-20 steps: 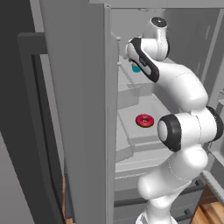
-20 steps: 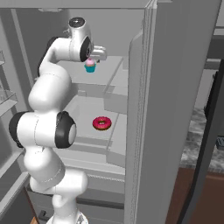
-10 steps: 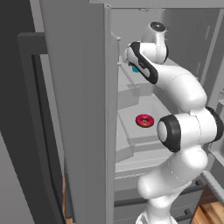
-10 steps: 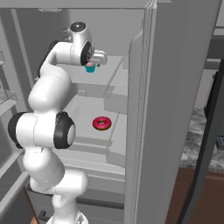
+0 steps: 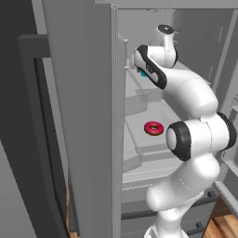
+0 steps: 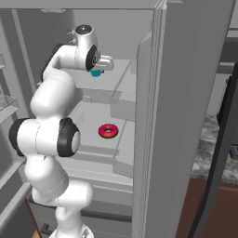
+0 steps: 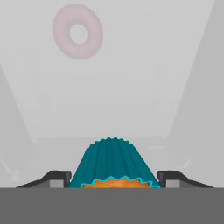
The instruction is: Take the cupcake and donut from the fridge and place them on the empty tray on the dining counter.
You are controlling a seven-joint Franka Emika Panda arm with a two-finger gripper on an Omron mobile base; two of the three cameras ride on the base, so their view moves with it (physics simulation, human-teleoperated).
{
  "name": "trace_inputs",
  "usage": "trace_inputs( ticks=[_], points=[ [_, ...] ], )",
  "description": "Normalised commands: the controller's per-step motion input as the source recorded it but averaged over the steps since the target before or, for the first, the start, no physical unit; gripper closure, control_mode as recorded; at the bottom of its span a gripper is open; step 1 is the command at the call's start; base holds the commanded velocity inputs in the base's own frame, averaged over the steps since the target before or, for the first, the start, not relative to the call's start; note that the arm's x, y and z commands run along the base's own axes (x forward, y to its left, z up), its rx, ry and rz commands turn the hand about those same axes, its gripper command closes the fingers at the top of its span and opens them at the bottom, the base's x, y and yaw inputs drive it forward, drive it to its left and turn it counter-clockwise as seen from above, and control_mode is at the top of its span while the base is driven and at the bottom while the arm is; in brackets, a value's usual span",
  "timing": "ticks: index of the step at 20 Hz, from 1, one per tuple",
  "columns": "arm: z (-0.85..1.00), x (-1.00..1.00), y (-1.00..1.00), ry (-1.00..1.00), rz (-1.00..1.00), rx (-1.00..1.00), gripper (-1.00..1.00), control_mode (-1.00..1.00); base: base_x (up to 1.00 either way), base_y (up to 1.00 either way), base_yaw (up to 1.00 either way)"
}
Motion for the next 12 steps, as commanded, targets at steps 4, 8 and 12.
trace_inputs(
  ticks=[4, 8, 12],
  points=[
    [0.05, -0.47, 0.00, -0.10, 0.00, 0.00, 1.00, -1.00, 0.00, 0.00, 0.00],
    [0.11, -1.00, -0.09, -0.19, 0.03, 0.00, 1.00, -1.00, 0.00, 0.00, 0.00],
    [0.01, -1.00, -0.12, -0.18, 0.06, 0.00, 1.00, -1.00, 0.00, 0.00, 0.00]
  ],
)
